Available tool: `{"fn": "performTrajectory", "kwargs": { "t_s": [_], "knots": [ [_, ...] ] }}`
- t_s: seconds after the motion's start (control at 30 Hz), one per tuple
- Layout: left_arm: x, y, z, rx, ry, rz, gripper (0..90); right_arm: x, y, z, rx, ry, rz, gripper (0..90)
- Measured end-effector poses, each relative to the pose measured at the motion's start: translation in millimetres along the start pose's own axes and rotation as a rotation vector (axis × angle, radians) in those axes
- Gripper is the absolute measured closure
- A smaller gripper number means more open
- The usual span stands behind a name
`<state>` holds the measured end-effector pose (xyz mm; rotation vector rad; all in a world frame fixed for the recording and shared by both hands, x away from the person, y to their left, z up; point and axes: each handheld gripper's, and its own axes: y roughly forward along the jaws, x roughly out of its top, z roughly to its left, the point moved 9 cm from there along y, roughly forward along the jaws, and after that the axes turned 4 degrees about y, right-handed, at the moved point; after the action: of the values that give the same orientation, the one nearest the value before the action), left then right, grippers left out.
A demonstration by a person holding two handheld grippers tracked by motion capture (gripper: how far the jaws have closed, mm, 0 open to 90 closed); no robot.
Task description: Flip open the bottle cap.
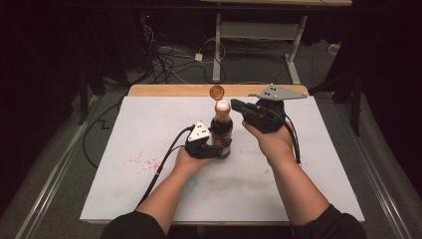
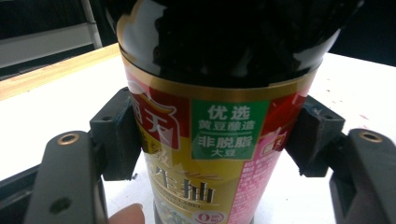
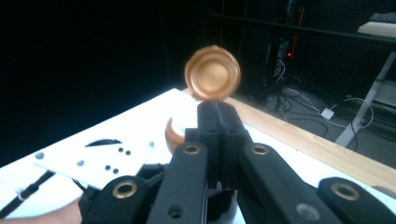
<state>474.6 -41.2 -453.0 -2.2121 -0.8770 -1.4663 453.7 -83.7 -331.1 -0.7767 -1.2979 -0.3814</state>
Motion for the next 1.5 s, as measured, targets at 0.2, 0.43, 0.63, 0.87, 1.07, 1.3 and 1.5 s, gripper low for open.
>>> {"fn": "performTrajectory", "kwargs": {
  "t_s": [0.2, 0.43, 0.63, 0.87, 1.07, 1.3, 1.5],
  "knots": [
    [-0.1, -0.6, -0.2, 0.002, -0.002, 0.007, 28.3, -19.3, -0.3, -6.8, -0.010, 0.003, 0.016, 90.0],
    [0.1, -1.2, -0.1, 0.006, -0.002, 0.013, 28.2, -42.5, 1.1, -13.6, -0.015, 0.003, 0.043, 90.0],
    [0.0, -0.4, -0.2, 0.011, -0.002, 0.016, 28.0, -65.0, 0.8, -20.5, -0.025, 0.014, 0.067, 89.8],
    [0.1, -0.5, -0.1, 0.015, -0.004, 0.019, 27.7, -94.7, 2.1, -28.2, -0.030, 0.033, 0.098, 74.7],
    [-7.2, -1.1, 4.9, 0.031, -0.030, 0.070, 22.1, -119.9, 7.3, -33.9, -0.039, 0.041, 0.121, 50.0],
    [-16.9, -8.5, 16.0, 0.054, -0.062, 0.117, 12.1, -145.9, 14.0, -42.8, -0.049, 0.063, 0.142, 15.9],
    [-26.5, -18.5, 24.0, 0.076, -0.080, 0.150, 3.5, -165.5, 14.5, -49.4, -0.084, 0.087, 0.164, 2.6]
  ]
}}
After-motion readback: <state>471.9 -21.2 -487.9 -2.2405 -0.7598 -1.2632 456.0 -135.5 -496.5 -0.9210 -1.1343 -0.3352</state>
